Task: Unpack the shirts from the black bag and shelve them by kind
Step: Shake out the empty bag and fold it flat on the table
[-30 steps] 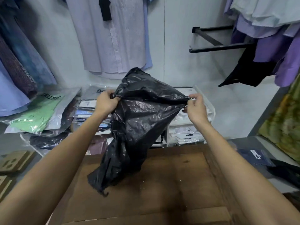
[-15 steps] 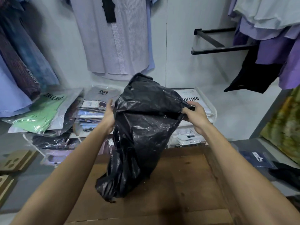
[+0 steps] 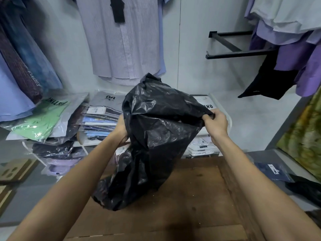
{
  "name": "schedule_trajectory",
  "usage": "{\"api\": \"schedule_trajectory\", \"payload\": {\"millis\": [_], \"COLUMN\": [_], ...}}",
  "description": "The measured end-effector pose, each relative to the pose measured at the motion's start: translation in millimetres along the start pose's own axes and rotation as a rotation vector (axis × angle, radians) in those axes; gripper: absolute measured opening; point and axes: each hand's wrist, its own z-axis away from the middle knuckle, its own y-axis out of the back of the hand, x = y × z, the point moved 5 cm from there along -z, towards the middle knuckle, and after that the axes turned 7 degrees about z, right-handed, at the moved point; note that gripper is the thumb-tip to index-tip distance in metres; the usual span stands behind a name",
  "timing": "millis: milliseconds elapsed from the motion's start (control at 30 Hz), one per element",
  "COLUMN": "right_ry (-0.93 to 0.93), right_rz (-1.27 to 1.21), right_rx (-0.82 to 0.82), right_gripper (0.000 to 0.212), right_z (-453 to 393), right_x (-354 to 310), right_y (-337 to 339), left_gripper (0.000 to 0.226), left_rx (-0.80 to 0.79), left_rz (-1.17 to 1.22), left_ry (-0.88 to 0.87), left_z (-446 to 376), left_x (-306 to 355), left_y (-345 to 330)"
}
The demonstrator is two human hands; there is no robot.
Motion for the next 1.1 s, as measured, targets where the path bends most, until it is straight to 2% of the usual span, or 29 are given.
{"api": "schedule_trajectory", "payload": {"millis": [67, 100, 200, 267, 333, 467, 567, 667, 767, 867, 933, 1033, 1100], "right_ry": [-0.045, -0.060, -0.108, -0.162, -0.189, -0.165, -0.073, 0.007, -0.082, -0.179, -0.223, -0.288, -0.338], "right_rz": [-0.009, -0.018, -0.064, -0.085, -0.077, 0.040, 0.097, 0.203, 0.211, 0.168, 0.160, 0.191, 0.237], "right_rx": [0.159, 0.224, 0.350, 0.401, 0.402, 0.299, 0.214, 0.140, 0.076, 0.035, 0.015, 0.043, 0.035], "right_gripper": [0.015, 0.018, 0.025, 0.027, 0.028, 0.012, 0.013, 0.027, 0.027, 0.027, 0.034, 0.036, 0.033], "right_z": [-4, -7, -17, -22, -25, -19, -13, -18, -28, -24, -22, -26, -23], "right_x": [5, 7, 18, 27, 37, 40, 31, 30, 51, 62, 72, 102, 118], "right_y": [17, 26, 52, 68, 77, 74, 63, 55, 56, 58, 56, 58, 58], "left_gripper": [0.015, 0.016, 0.026, 0.038, 0.045, 0.030, 0.029, 0.035, 0.039, 0.045, 0.052, 0.039, 0.033], "left_rx": [0.172, 0.246, 0.368, 0.419, 0.455, 0.481, 0.422, 0.386, 0.450, 0.451, 0.362, 0.055, -0.101], "left_rz": [-0.161, -0.245, -0.333, -0.413, -0.460, -0.554, -0.573, -0.427, -0.041, 0.303, 0.414, 0.525, 0.745], "left_ry": [-0.132, -0.173, -0.315, -0.301, -0.236, -0.113, -0.055, -0.026, -0.086, -0.057, -0.044, -0.103, -0.103], "left_z": [-4, -6, -6, -20, -32, -36, -36, -45, -34, -23, -28, -31, -26], "left_x": [9, 11, 18, 8, -2, -4, -6, -24, -21, -12, -11, 8, 23], "left_y": [18, 29, 65, 97, 129, 149, 145, 153, 159, 155, 154, 151, 155]}}
